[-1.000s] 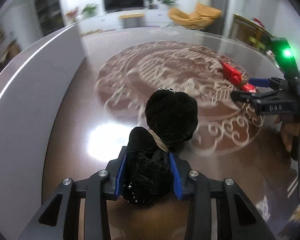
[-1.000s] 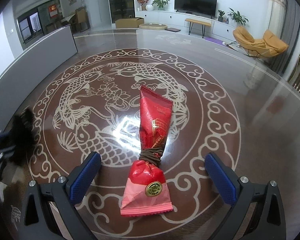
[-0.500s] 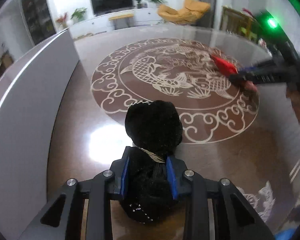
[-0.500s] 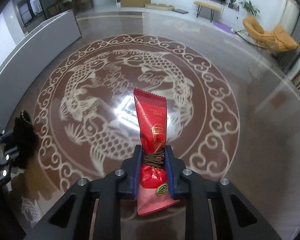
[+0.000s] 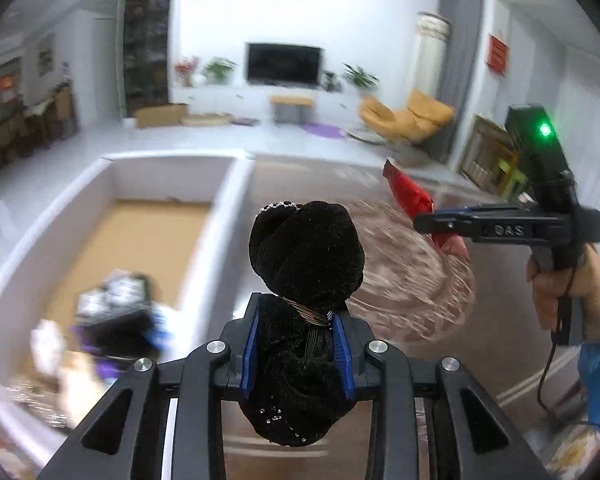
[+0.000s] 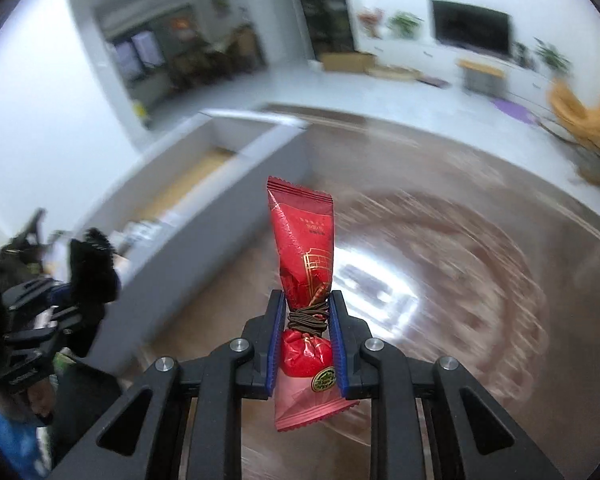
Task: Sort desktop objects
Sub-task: 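Carry the bundle with the left tool while the right tool carries the snack into the bin, open both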
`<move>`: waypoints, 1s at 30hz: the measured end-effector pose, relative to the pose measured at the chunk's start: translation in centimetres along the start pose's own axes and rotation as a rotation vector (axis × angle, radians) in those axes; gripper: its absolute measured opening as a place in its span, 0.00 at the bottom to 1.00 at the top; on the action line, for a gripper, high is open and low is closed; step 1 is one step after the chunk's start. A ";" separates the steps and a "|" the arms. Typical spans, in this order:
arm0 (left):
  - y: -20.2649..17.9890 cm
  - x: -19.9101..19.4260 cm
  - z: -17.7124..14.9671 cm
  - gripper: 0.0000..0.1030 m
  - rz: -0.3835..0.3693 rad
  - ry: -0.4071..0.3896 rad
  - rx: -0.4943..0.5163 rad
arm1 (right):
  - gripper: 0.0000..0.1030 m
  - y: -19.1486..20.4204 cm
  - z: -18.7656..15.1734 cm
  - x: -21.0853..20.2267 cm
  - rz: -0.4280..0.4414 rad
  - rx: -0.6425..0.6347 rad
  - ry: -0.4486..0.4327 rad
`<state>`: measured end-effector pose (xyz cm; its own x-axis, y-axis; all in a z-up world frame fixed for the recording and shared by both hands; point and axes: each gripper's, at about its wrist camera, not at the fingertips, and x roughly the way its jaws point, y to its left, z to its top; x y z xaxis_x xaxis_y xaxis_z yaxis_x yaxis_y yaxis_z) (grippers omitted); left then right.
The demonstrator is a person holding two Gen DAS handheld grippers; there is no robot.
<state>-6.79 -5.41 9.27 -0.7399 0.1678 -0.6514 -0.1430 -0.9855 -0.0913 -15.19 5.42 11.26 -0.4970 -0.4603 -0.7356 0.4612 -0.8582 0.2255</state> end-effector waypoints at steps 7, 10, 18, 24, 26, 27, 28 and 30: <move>13.3 -0.7 -0.7 0.31 0.274 0.090 -0.180 | 0.22 14.8 4.9 5.0 0.257 -0.108 -0.007; 17.2 0.8 -2.7 0.31 0.330 0.164 -0.247 | 0.22 20.6 4.8 9.5 0.314 -0.169 0.067; 19.6 3.2 -5.9 0.48 0.340 0.249 -0.294 | 0.52 26.3 0.8 18.4 0.262 -0.301 0.325; 17.6 0.5 -5.3 0.94 0.521 0.130 -0.286 | 0.81 24.4 1.2 15.2 0.175 -0.340 0.226; 16.5 -1.0 -4.6 0.95 0.603 0.072 -0.290 | 0.84 23.5 1.7 13.8 0.147 -0.335 0.183; 16.4 -2.0 -4.6 0.96 0.608 0.050 -0.307 | 0.86 23.1 1.8 13.2 0.135 -0.334 0.167; 16.3 -2.5 -4.5 0.96 0.606 0.035 -0.329 | 0.88 22.7 2.2 12.8 0.121 -0.331 0.154; 15.8 -3.3 -4.5 0.96 0.609 -0.003 -0.384 | 0.89 22.5 2.8 12.1 0.098 -0.322 0.140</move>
<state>-3.69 -21.67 6.61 -0.6164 -0.4150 -0.6692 0.5364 -0.8435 0.0291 -12.86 -20.15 9.18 -0.3435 -0.4823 -0.8058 0.7204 -0.6858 0.1033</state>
